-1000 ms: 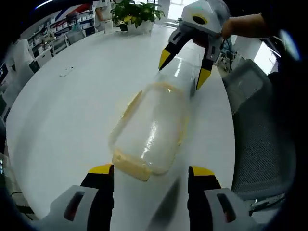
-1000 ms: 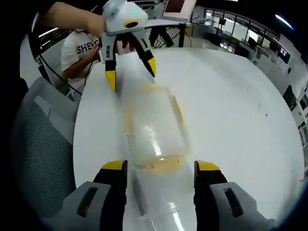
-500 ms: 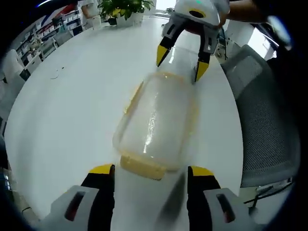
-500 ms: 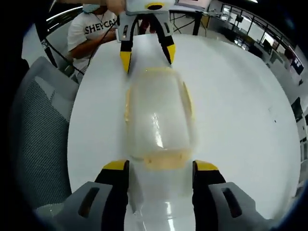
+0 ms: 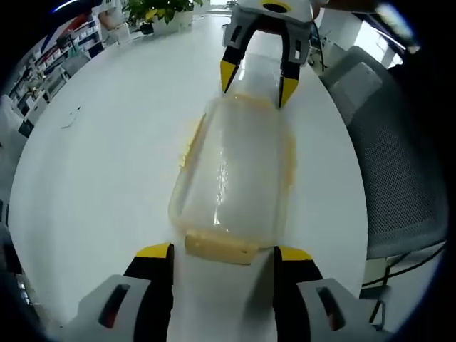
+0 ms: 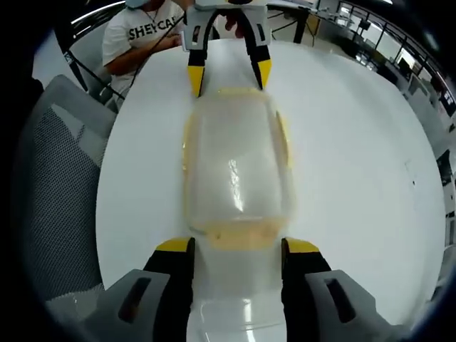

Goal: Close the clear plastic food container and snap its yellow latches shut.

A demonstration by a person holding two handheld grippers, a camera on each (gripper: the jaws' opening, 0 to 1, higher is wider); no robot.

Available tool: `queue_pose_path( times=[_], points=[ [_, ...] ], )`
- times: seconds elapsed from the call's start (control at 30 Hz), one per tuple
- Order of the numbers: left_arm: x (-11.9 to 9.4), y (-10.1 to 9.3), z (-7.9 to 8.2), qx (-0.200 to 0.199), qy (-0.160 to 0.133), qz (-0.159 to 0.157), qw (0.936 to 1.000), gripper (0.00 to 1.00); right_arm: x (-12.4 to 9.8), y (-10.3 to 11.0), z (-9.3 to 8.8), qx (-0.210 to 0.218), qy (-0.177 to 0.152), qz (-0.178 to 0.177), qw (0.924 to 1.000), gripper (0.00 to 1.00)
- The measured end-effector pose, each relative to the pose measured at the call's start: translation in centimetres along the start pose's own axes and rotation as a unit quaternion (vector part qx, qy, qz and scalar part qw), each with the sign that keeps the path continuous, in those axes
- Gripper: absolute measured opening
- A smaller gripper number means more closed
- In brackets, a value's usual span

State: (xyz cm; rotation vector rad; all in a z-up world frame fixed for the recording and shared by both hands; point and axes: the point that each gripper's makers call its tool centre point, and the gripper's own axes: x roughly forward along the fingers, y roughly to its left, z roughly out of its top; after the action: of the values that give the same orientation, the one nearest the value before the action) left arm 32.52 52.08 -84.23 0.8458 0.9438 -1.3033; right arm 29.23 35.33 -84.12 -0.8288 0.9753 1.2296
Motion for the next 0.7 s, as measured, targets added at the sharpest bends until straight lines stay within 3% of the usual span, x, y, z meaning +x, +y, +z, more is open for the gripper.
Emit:
queue_pose_path(
  times=[0.37, 0.47, 0.7],
  points=[
    [0.42, 0.23, -0.13, 0.024, 0.014, -0.008, 0.9996, 0.43, 1.00, -0.31, -0.08, -0.001, 0.020, 0.006, 0.9998, 0.43],
    [0.38, 0.05, -0.05, 0.038, 0.015, -0.013, 0.9991, 0.35, 0.93, -0.61, 0.07, -0.003, 0.021, 0.005, 0.9998, 0.39],
    [0.57, -0.05, -0.01, 0.059, 0.027, -0.006, 0.9979, 0.35, 1.03, -0.64, 0.17, -0.013, 0.041, 0.002, 0.9991, 0.38]
  ],
)
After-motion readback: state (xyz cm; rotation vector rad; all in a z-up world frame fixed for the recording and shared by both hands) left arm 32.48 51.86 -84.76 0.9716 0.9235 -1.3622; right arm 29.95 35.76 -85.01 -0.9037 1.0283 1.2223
